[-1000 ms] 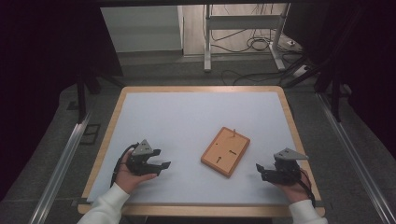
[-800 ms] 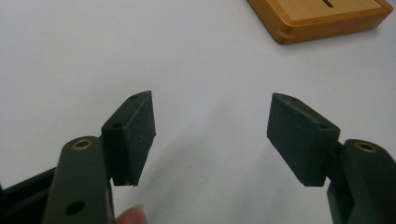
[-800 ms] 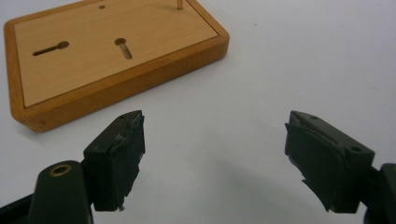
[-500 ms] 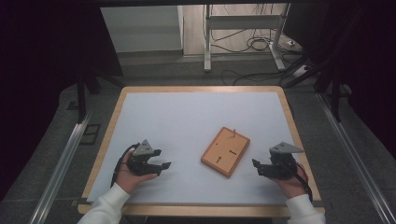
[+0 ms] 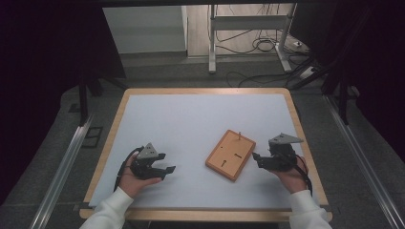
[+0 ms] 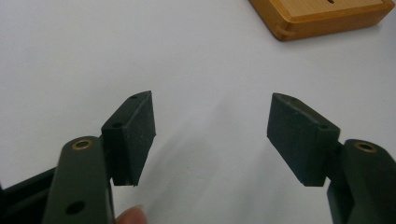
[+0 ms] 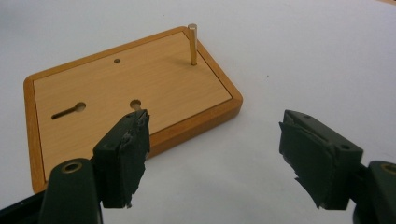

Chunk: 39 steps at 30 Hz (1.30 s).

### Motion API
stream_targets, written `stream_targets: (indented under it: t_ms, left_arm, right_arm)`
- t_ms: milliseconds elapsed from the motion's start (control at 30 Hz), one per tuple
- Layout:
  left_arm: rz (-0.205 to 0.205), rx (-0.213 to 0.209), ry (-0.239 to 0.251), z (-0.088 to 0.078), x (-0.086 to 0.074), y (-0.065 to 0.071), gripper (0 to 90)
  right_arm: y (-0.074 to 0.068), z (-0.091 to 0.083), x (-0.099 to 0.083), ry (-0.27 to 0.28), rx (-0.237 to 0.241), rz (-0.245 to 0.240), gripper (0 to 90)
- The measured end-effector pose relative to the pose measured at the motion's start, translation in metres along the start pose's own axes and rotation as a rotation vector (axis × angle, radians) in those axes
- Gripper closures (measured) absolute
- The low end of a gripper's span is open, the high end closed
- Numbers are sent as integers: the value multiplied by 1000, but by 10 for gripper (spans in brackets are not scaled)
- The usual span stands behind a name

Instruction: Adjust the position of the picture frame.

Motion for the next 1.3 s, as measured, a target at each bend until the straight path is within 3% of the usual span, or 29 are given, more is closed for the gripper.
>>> stream_targets:
  t_ms: [667, 867, 1300]
  left_arm:
    - [-8, 0, 9, -2, 0, 0, 314]
    - [5, -7, 3, -4, -1, 0, 314]
    - [-2, -10, 9, -4, -1, 0, 314]
  right_arm:
    - [-7, 21, 17, -8, 27, -16, 275]
    - [-11, 35, 23, -44, 34, -45, 293]
    - [-19, 65, 38, -56, 81, -71, 387]
Point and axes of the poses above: each handheld gripper's, and its own axes: z roughly forward along the jaws, x roughly out of its top, y roughly to its right, the point moved 1 cm from there along z, roughly forward along the jaws, and after that the axes turned 11 degrees about -x, right-handed, at the moved point
